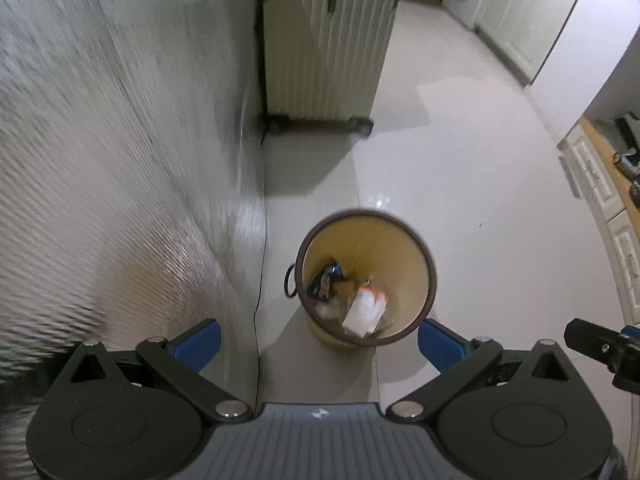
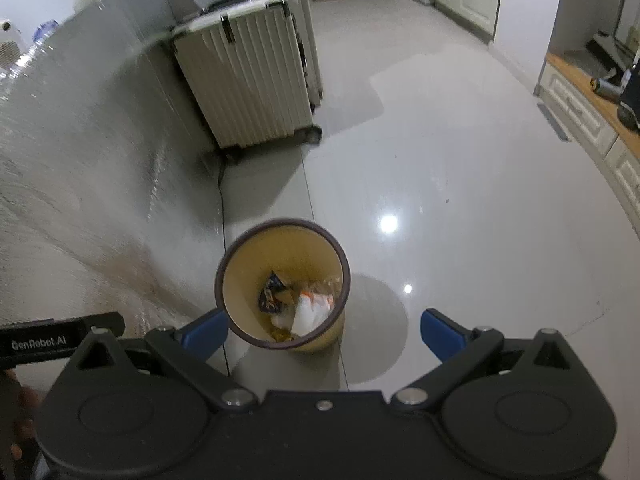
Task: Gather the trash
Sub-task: 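Lift both open tools away from the bin back toward the table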
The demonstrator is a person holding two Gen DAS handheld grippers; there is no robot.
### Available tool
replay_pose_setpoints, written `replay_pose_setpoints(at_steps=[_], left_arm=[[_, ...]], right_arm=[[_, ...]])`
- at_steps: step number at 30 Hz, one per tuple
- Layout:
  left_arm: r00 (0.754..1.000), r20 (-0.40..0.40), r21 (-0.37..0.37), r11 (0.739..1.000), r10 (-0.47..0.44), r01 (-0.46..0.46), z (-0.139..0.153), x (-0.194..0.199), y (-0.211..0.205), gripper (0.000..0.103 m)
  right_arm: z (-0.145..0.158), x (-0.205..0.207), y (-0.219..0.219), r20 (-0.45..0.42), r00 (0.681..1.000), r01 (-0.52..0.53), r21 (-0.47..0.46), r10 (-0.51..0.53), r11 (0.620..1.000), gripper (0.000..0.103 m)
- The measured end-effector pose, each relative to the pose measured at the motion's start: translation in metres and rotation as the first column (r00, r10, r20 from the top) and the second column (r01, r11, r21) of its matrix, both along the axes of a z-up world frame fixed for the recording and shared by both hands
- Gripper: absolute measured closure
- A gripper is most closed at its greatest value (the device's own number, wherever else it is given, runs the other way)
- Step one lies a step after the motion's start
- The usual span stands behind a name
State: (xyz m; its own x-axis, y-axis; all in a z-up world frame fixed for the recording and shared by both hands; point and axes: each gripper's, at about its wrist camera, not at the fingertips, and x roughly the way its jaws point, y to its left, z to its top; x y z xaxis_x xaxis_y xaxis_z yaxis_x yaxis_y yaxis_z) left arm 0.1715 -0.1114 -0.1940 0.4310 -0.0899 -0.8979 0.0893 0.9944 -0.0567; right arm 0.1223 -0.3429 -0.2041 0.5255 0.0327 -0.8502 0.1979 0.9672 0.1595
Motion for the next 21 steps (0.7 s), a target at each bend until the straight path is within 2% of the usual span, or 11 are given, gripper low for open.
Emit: replay_pose_setpoints(at_steps=[10, 15, 21], left_arm=[[0.984, 0.175, -0.043, 0.998, -0.032, 0.04, 0.069, -0.029, -0.001, 0.0], [0.953, 0.298, -0.07, 0.995, -0.046, 0.07, 0.115, -0.046, -0.002, 0.0], [0.893, 0.447, -0.087, 0.992, -0.044, 0.092, 0.17, -0.068, 0.005, 0.0]], right_arm=[[0.06, -0.035, -0.002, 0.145, 0.989, 0.016, -0.048, -0.009, 0.999, 0.0], [0.092, -0.05, -0.002, 0.23, 0.973, 0.022, -0.065, -0.006, 0.998, 0.0], [0.135, -0.065, 0.004, 0.348, 0.937, 0.019, -0.082, 0.011, 0.996, 0.0]])
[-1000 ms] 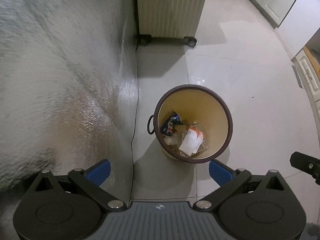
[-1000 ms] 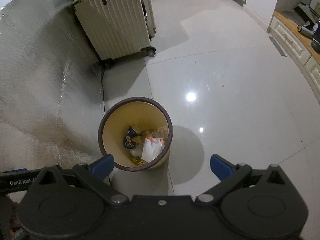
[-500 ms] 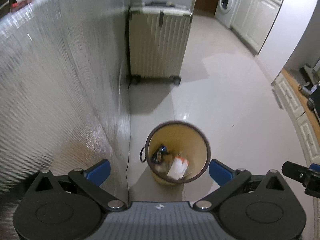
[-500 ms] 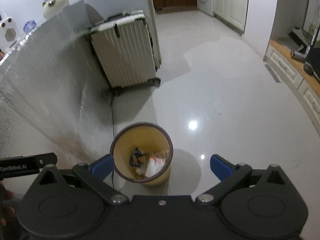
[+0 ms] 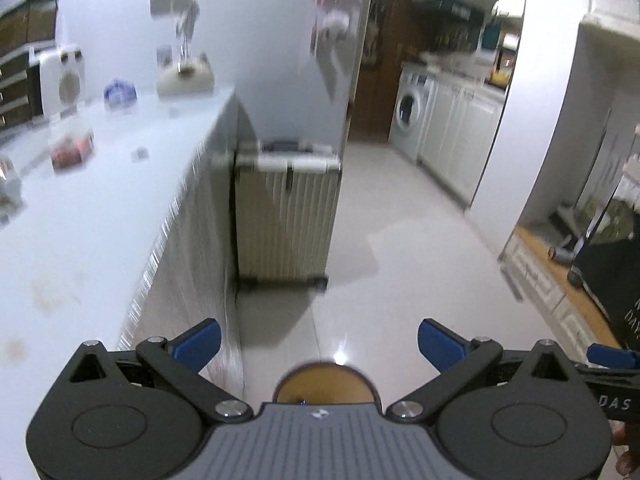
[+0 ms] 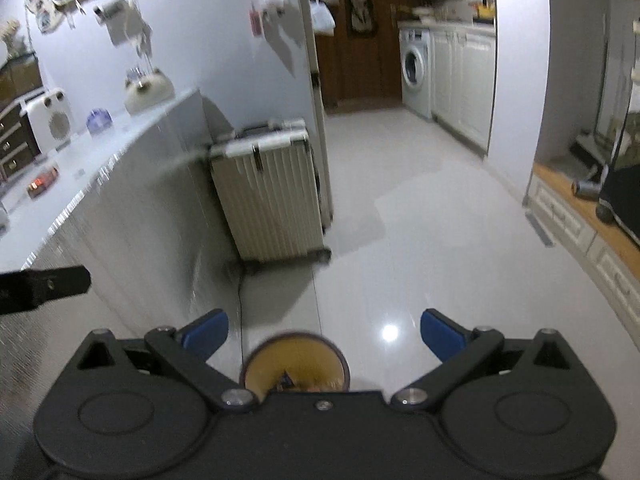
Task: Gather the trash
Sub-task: 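Lift both open tools away from the bin back toward the table, then lower the left tool to the bottle cap while the right tool approaches the red wrapper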
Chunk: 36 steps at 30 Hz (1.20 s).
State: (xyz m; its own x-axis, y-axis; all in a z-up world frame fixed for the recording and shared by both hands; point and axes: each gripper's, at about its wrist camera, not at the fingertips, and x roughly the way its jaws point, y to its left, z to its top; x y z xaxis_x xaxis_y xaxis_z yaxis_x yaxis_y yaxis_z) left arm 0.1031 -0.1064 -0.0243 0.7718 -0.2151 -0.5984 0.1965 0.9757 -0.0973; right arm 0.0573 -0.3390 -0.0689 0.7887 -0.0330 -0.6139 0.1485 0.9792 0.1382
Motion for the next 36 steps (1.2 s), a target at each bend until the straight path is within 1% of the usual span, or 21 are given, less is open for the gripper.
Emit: replay_pose_setpoints(at_steps=[5, 9, 15, 17, 19, 22, 23, 25, 27, 28, 30, 32, 34, 36], left_arm=[[0.994, 0.11, -0.012, 1.0, 0.028, -0.027, 0.036, -0.018, 0.019, 0.0], [0.985, 0.166, -0.015, 0.999, 0.053, -0.051, 0.055, -0.026, 0.041, 0.0], [0.965, 0.246, 0.014, 0.995, 0.091, -0.097, 0.086, -0.031, 0.074, 0.0], [0.952, 0.277, 0.05, 0.987, 0.133, -0.153, 0.095, -0.031, 0.084, 0.0], [0.93, 0.315, 0.087, 0.971, 0.187, -0.225, 0.103, -0.028, 0.093, 0.0], [0.891, 0.357, 0.121, 0.932, 0.28, -0.342, 0.117, -0.021, 0.106, 0.0], [0.875, 0.374, 0.125, 0.919, 0.306, -0.374, 0.122, -0.017, 0.112, 0.0], [0.856, 0.397, 0.114, 0.908, 0.331, -0.404, 0.13, -0.01, 0.124, 0.0], [0.843, 0.406, 0.081, 0.904, 0.354, -0.419, 0.137, -0.001, 0.14, 0.0], [0.834, 0.405, 0.052, 0.901, 0.375, -0.43, 0.14, 0.005, 0.148, 0.0], [0.795, 0.427, -0.031, 0.886, 0.431, -0.463, 0.146, 0.015, 0.167, 0.0], [0.756, 0.449, -0.097, 0.867, 0.477, -0.489, 0.149, 0.027, 0.184, 0.0], [0.721, 0.447, -0.149, 0.839, 0.53, -0.524, 0.152, 0.039, 0.198, 0.0], [0.681, 0.424, -0.204, 0.795, 0.597, -0.571, 0.152, 0.053, 0.214, 0.0]], right_arm=[[0.031, -0.006, 0.016, 0.096, 0.995, -0.034, -0.019, 0.035, 0.999, 0.0], [0.053, -0.005, 0.034, 0.179, 0.98, -0.078, -0.03, 0.082, 0.996, 0.0], [0.078, 0.001, 0.071, 0.283, 0.948, -0.141, -0.039, 0.146, 0.989, 0.0], [0.085, 0.002, 0.082, 0.31, 0.937, -0.161, -0.03, 0.162, 0.987, 0.0], [0.091, 0.008, 0.094, 0.334, 0.923, -0.193, -0.019, 0.188, 0.981, 0.0], [0.1, 0.021, 0.114, 0.349, 0.91, -0.232, -0.015, 0.222, 0.973, 0.0], [0.104, 0.027, 0.121, 0.352, 0.907, -0.241, -0.019, 0.232, 0.97, 0.0], [0.111, 0.036, 0.133, 0.356, 0.902, -0.25, -0.032, 0.245, 0.968, 0.0], [0.119, 0.048, 0.146, 0.362, 0.896, -0.254, -0.06, 0.258, 0.965, 0.0], [0.122, 0.054, 0.152, 0.369, 0.89, -0.258, -0.073, 0.266, 0.963, 0.0], [0.132, 0.067, 0.166, 0.38, 0.878, -0.278, -0.092, 0.292, 0.956, 0.0], [0.14, 0.08, 0.178, 0.388, 0.866, -0.298, -0.109, 0.316, 0.948, 0.0], [0.149, 0.095, 0.191, 0.399, 0.854, -0.312, -0.123, 0.335, 0.942, 0.0], [0.156, 0.109, 0.202, 0.413, 0.845, -0.313, -0.131, 0.339, 0.941, 0.0]])
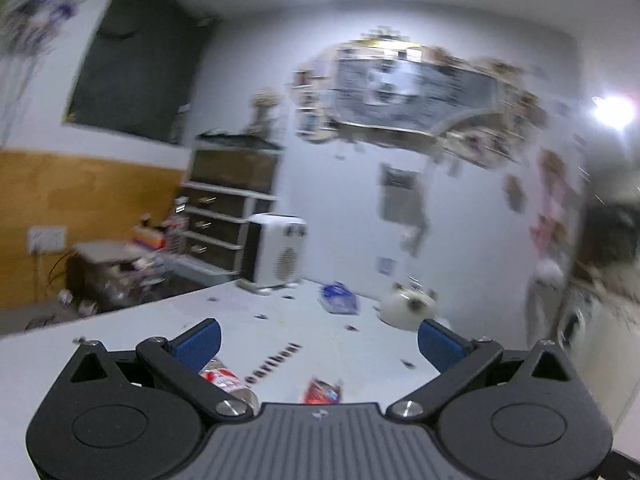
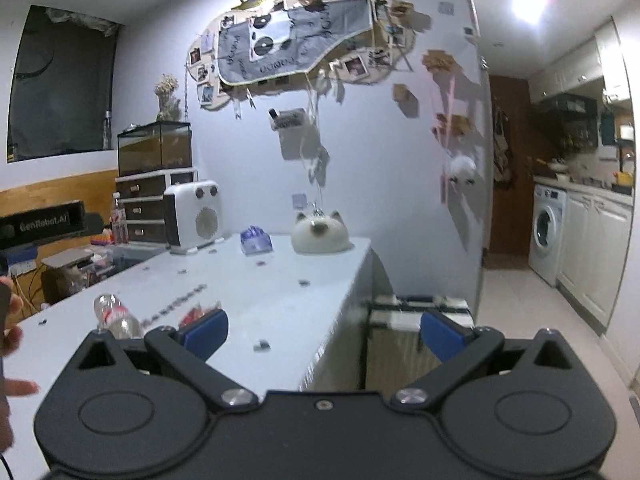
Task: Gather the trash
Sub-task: 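Lower the left tool to the bottle cap while the right tool approaches the red wrapper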
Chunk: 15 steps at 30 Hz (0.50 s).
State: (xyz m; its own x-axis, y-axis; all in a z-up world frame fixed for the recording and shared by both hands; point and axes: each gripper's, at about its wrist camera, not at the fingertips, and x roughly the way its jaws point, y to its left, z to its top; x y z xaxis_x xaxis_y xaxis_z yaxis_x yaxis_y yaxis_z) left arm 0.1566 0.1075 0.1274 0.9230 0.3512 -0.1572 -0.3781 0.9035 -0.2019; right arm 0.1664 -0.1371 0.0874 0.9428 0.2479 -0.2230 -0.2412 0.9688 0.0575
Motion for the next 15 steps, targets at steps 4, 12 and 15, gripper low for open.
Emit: replay_pose_setpoints(at_steps=[4, 12, 15], left_arm=[[0.997, -0.053, -0.131, 0.99, 0.049, -0.056, -0.012, 0.035, 0.035, 0.0], [0.985, -0.168, -0.288, 0.955, 0.023, -0.072, -0.073, 0.077, 0.088, 0.0], [0.983, -0.183, -0.33, 0.942, -0.004, -0.057, -0.088, 0.088, 0.1, 0.002]], right_arm=[[0.011, 0.034, 0.02, 0.009, 1.0, -0.02, 0.007, 0.02, 1.0, 0.0], [0.001, 0.106, 0.066, -0.099, 0.986, -0.132, 0.057, 0.137, 0.99, 0.0], [-0.012, 0.122, 0.086, -0.143, 0.974, -0.165, 0.071, 0.174, 0.984, 0.0]])
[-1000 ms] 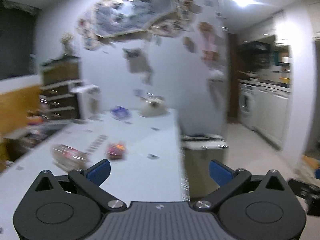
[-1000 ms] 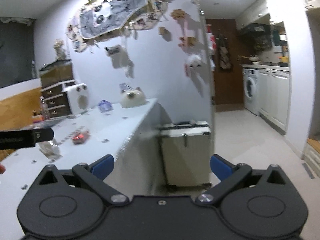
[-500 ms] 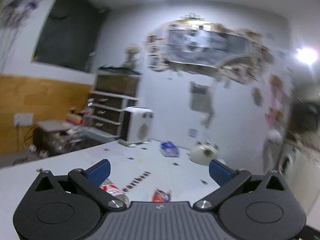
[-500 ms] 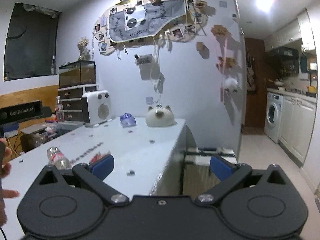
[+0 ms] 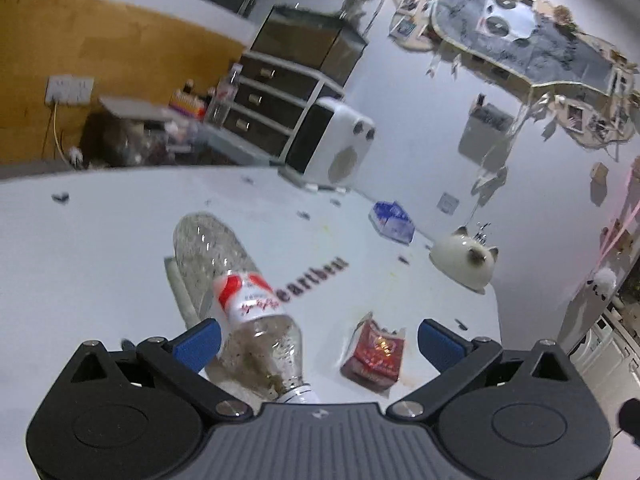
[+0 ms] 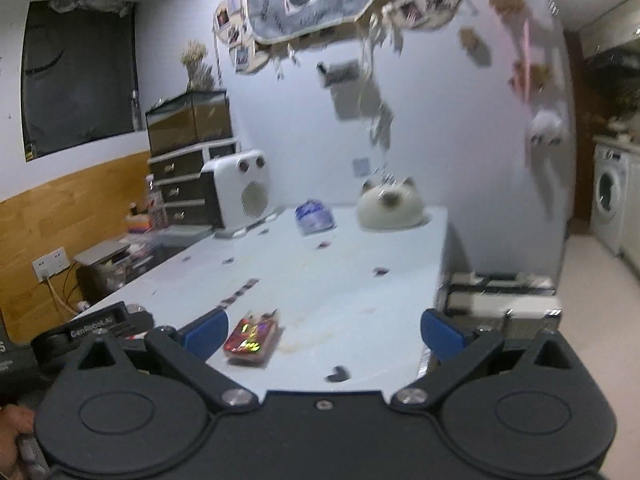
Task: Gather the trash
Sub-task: 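Lower the left tool to the bottle cap while the right tool approaches the red wrapper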
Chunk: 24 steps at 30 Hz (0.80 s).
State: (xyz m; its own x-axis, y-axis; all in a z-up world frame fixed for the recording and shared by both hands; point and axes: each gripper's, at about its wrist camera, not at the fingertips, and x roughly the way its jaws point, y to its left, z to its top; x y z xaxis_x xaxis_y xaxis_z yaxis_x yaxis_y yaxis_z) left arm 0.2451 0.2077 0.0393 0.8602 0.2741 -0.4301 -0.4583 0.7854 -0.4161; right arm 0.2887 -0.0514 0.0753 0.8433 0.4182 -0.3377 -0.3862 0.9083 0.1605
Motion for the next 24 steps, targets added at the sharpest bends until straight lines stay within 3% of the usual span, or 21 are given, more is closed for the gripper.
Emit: replay_pose_setpoints(at_steps=[5, 12, 15, 17, 21, 24], left_arm=[[0.998, -0.062, -0.066, 0.998, -0.015, 0.011, -0.019, 0.021, 0.013, 0.017], [0.99, -0.143, -0.099, 0.995, 0.006, -0.021, -0.044, 0.033, 0.021, 0.022], [0.986, -0.166, -0.132, 0.991, 0.013, -0.035, -0.053, 0.034, 0.027, 0.034], [0.987, -0.163, -0.117, 0.993, 0.016, -0.035, -0.054, 0.033, 0.028, 0.036], [0.988, -0.151, -0.157, 0.987, -0.009, -0.016, -0.055, 0.024, 0.032, 0.044], [0.986, -0.155, -0.156, 0.987, -0.064, 0.04, -0.053, 0.013, 0.034, 0.061]], right_arm=[[-0.019, 0.022, 0.023, -0.032, 0.999, -0.005, 0.038, 0.006, 0.999, 0.012], [-0.05, 0.052, 0.039, -0.092, 0.996, 0.031, 0.173, -0.015, 0.984, 0.016], [-0.061, 0.068, 0.059, -0.118, 0.993, 0.019, 0.165, 0.001, 0.986, 0.016], [-0.066, 0.078, 0.073, -0.133, 0.991, 0.007, 0.153, 0.014, 0.988, 0.016], [-0.073, 0.099, 0.098, -0.169, 0.985, -0.01, 0.146, 0.035, 0.989, 0.017], [-0.079, 0.109, 0.116, -0.179, 0.983, -0.024, 0.125, 0.046, 0.992, 0.019]])
